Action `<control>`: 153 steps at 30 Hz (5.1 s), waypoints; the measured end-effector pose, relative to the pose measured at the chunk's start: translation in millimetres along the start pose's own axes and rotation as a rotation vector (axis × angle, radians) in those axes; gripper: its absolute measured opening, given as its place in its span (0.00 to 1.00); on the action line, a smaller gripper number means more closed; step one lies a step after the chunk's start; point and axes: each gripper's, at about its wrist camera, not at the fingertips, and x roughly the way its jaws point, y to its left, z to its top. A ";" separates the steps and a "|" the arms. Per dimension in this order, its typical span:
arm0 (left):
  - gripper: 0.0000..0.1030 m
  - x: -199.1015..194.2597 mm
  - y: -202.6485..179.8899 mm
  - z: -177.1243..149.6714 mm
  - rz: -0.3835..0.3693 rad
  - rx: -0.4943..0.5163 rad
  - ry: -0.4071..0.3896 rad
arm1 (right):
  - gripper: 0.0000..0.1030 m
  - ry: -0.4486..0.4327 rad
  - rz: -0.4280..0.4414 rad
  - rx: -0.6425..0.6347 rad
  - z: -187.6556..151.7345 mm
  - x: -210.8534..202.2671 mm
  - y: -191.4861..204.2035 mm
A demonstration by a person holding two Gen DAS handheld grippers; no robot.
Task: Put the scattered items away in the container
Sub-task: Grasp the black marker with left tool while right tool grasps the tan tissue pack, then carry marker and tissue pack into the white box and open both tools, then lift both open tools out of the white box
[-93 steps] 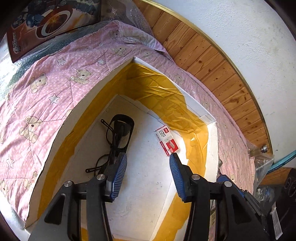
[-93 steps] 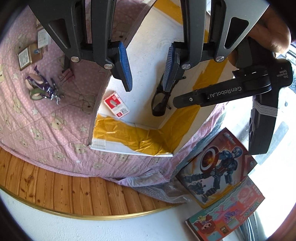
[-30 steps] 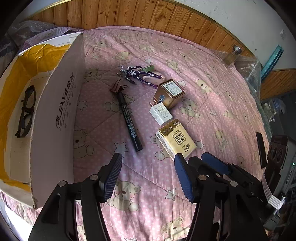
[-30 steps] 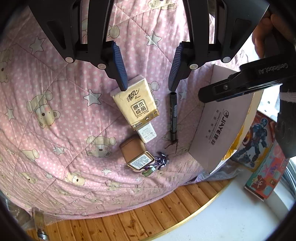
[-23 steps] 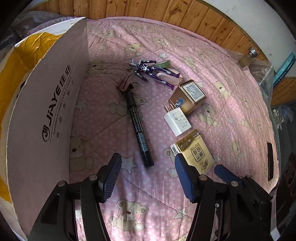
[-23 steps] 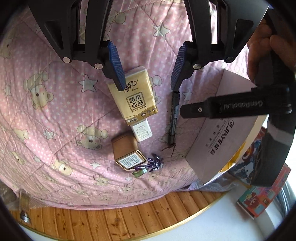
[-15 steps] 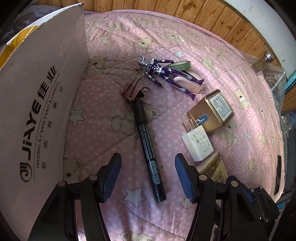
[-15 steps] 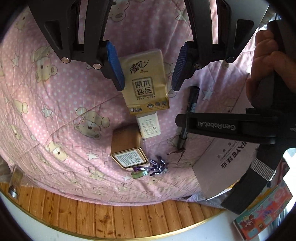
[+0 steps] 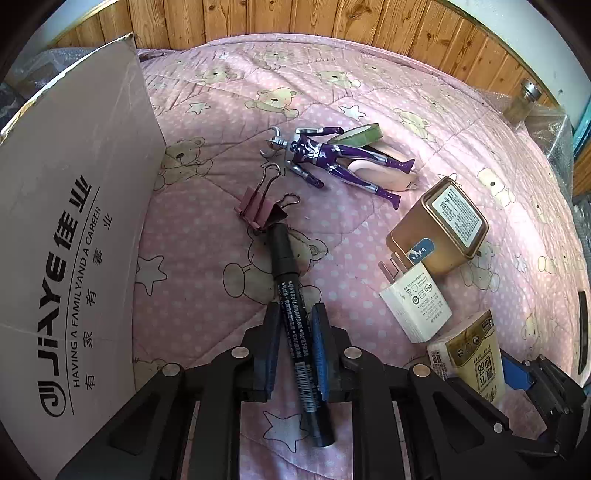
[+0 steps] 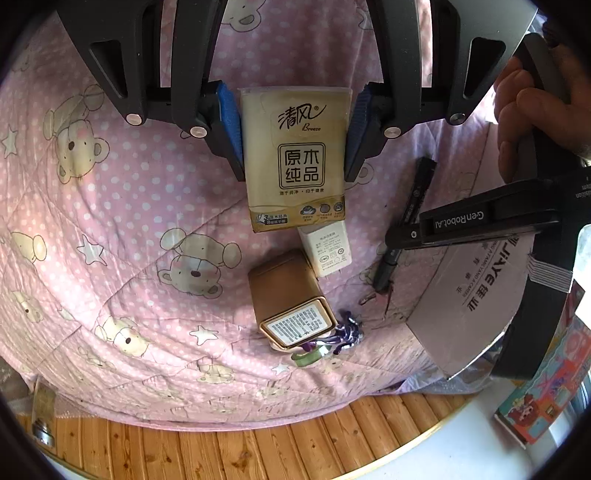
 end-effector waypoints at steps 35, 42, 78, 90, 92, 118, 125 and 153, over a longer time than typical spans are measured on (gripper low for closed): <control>0.14 -153.9 32.8 -91.1 -0.258 -0.075 -0.217 | 0.51 -0.119 0.084 -0.059 -45.0 -103.0 91.6; 0.14 -177.8 57.5 -103.8 -0.279 -0.118 -0.262 | 0.51 -0.125 0.108 -0.116 -45.6 -111.0 120.4; 0.14 -204.5 204.1 -86.4 -0.285 -0.385 -0.398 | 0.51 -0.098 0.228 -0.333 29.0 -82.4 257.0; 0.14 -186.9 229.4 -67.2 -0.296 -0.454 -0.376 | 0.51 -0.075 0.245 -0.345 59.4 -61.2 275.4; 0.14 -182.2 231.0 -62.5 -0.304 -0.468 -0.368 | 0.51 -0.072 0.247 -0.341 66.9 -57.7 276.2; 0.14 -108.0 223.0 -33.1 -0.335 -0.543 -0.165 | 0.51 0.087 0.189 -0.352 175.5 50.8 301.6; 0.31 -90.7 225.4 -31.2 -0.319 -0.552 -0.105 | 0.55 0.110 0.152 -0.379 188.1 84.3 311.4; 0.33 -162.4 201.8 -79.9 -0.168 -0.413 -0.180 | 0.55 -0.006 0.286 -0.161 93.1 -36.1 245.0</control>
